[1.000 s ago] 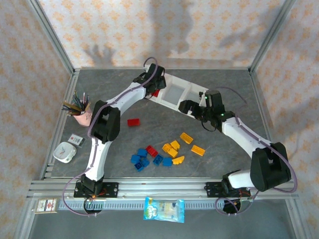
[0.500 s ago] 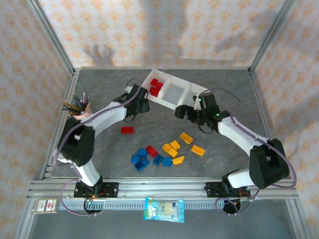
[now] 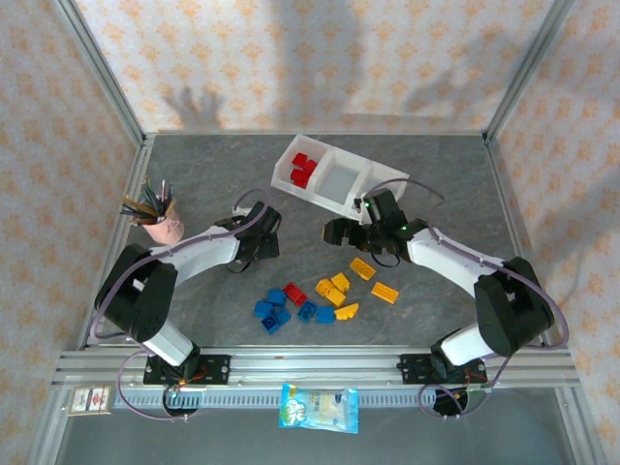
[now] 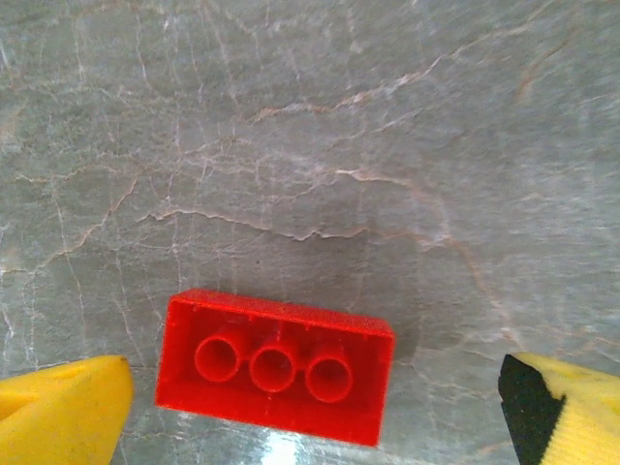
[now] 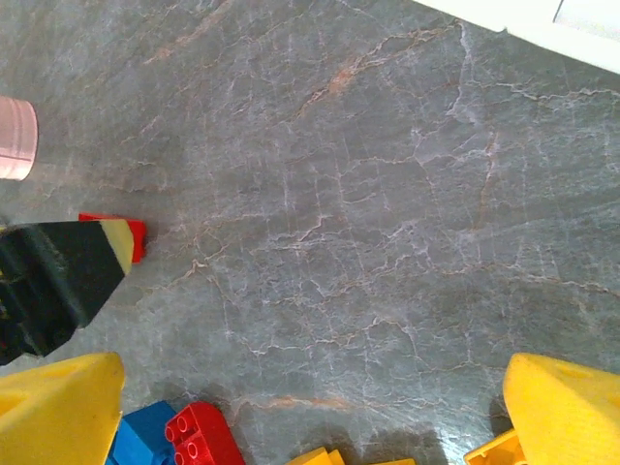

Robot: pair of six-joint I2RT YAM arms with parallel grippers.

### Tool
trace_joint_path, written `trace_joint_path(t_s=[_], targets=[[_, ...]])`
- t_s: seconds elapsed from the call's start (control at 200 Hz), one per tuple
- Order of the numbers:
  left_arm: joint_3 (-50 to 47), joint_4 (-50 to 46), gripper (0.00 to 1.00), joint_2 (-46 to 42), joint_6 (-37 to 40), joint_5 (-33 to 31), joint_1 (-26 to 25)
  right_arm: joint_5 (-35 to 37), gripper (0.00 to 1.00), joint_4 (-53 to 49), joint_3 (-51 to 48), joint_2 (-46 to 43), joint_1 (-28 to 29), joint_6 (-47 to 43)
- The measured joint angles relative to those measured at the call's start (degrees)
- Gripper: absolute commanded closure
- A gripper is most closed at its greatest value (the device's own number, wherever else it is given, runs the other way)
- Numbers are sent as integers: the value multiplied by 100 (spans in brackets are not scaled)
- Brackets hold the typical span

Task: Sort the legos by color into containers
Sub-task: Pick up the lego from the center of the table, then place the lego in the container.

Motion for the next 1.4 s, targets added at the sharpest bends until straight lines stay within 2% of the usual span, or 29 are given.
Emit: trace_joint_path(t_s=[0.195,0.756,1.021,1.186,1.396], targets=[[-33,57,2,297,-20,-4,20,57,0,4,0,2,0,24],[-164,610,37,417,42,219,136,57,0,46,0,105,0,22],[-52,573,40,385,57,221,142,-50,0,118,0,105,-136,28],[863,444,40,439,229,190,142,-79,0,264,22,107,-431,90],[3318,496,41,1582,485,98,181,-114,0,476,168,107,-883,197]])
